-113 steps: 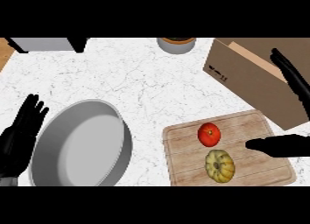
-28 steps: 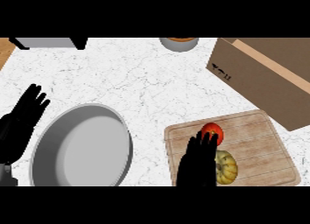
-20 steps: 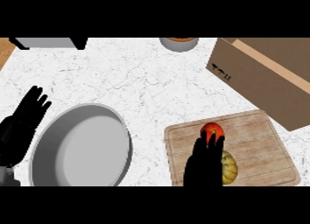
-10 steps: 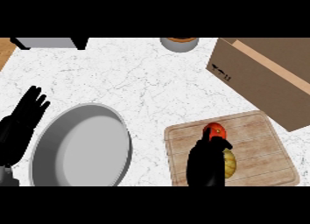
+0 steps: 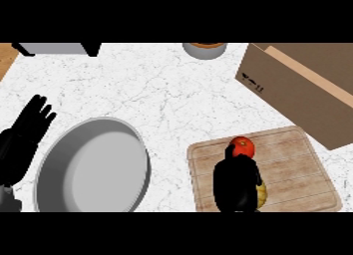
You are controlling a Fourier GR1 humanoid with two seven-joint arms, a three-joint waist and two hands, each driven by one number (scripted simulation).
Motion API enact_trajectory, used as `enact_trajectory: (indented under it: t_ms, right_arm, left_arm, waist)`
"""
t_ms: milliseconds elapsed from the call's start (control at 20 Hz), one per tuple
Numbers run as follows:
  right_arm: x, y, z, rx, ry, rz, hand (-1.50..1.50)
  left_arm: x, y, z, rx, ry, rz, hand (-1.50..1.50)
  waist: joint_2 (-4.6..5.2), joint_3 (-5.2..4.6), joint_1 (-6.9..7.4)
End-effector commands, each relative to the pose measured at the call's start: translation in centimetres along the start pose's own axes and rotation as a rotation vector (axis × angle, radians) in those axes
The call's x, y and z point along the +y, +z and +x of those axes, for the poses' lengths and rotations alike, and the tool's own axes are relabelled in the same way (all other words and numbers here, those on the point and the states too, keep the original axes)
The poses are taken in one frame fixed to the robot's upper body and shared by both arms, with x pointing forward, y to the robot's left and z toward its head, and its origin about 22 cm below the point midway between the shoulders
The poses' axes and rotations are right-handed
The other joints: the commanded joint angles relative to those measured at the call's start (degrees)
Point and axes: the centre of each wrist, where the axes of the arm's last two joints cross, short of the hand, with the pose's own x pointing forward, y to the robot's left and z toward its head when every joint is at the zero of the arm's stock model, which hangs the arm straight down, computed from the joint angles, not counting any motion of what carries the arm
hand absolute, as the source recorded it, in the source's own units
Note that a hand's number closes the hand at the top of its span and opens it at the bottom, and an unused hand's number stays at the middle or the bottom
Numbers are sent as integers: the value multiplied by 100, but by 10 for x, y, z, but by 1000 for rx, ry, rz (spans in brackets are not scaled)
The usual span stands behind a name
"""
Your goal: Pick the squash from the cutting board and place it in the cardboard box
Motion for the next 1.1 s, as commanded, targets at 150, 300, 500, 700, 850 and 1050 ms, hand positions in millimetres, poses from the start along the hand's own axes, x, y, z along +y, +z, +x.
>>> enact_trajectory:
  t_ms: [150,300,500,700,850,1050]
  right_arm:
    - [-28,-40,-46,-281,-611,-47,150]
    - [-18,-74,-73,-306,-713,-47,150]
    - [-52,-109,-73,-291,-691,-153,150]
    - [-57,-98,-86,-295,-709,-257,150]
    - [-70,-88,-103,-307,-708,-363,150]
    - [-115,-52,-126,-259,-769,-552,150]
  left_arm:
    - [-1,-4,5,-12,-2,-10,0]
    - [-6,1,6,-2,-1,-11,0]
    - [11,-3,15,-1,-7,-15,0]
    - [-11,-6,5,1,10,6,0]
    - [-7,3,-16,-6,15,0,0]
    - [-2,2,-4,14,-4,11,0]
  waist:
    - [176,56,80]
    - [89,34,118]
    - [57,19,93]
    - [29,17,-12]
    - [22,15,-15]
    - [2,15,-37]
